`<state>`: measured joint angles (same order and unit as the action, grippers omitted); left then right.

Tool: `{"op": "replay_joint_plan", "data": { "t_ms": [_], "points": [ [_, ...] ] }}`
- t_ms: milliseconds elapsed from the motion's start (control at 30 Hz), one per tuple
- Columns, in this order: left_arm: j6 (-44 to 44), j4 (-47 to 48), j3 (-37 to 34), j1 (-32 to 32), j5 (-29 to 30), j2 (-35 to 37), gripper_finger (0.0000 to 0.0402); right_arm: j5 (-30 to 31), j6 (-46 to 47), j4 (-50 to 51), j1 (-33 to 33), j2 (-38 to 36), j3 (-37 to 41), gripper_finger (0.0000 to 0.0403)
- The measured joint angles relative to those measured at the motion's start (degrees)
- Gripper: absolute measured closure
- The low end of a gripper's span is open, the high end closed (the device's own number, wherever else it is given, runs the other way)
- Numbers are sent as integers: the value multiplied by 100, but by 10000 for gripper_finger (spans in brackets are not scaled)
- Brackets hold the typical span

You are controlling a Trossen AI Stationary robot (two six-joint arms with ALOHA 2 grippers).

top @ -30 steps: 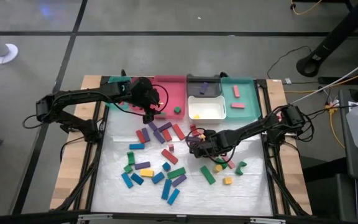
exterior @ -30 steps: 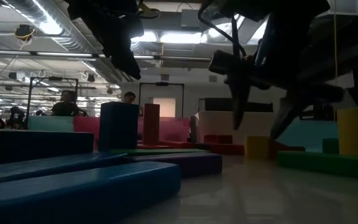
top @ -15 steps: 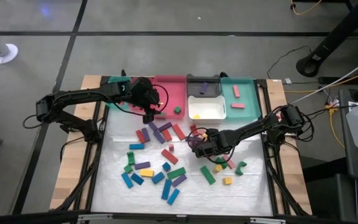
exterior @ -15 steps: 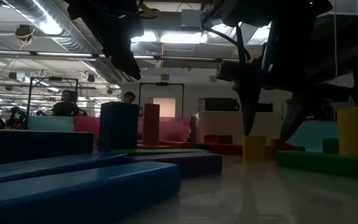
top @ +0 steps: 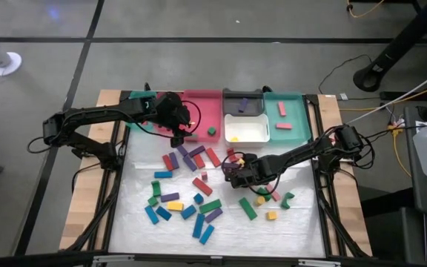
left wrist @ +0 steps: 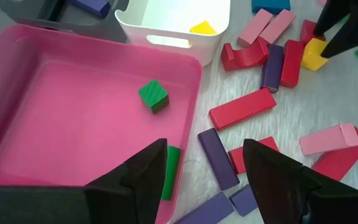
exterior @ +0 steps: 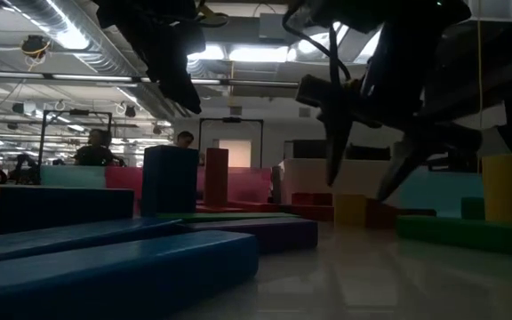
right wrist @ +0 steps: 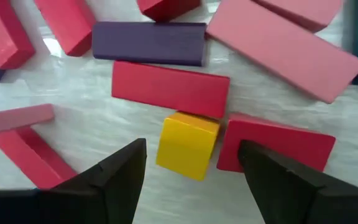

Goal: Sort blocks
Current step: Put the yellow block into the white bin

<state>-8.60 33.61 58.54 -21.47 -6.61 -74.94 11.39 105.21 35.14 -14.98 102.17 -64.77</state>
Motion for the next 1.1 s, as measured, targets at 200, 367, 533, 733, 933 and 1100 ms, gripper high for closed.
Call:
{"op": "replay_joint_plan", "data": {
  "t_ms": [200, 367, 533, 733, 933, 1100],
  "points": [
    [-2, 2, 0, 0, 0, 0, 204, -169, 0, 740, 0, -3, -12, 139],
    [-2, 0, 0, 0, 0, 0, 204, -34, 0, 735, 0, -141, 7, 139],
    [-17, 2, 0, 0, 0, 0, 204, 381, 26, 481, 0, -387, 0, 139],
    [-17, 2, 0, 0, 0, 0, 204, 452, 266, -2, 0, -332, -2, 139],
    [-17, 10, 0, 0, 0, 0, 204, 449, 376, -279, 0, -102, -4, 139],
    [-15, 7, 0, 0, 0, 0, 204, 514, 439, -230, 0, -115, -7, 139]
  ]
}}
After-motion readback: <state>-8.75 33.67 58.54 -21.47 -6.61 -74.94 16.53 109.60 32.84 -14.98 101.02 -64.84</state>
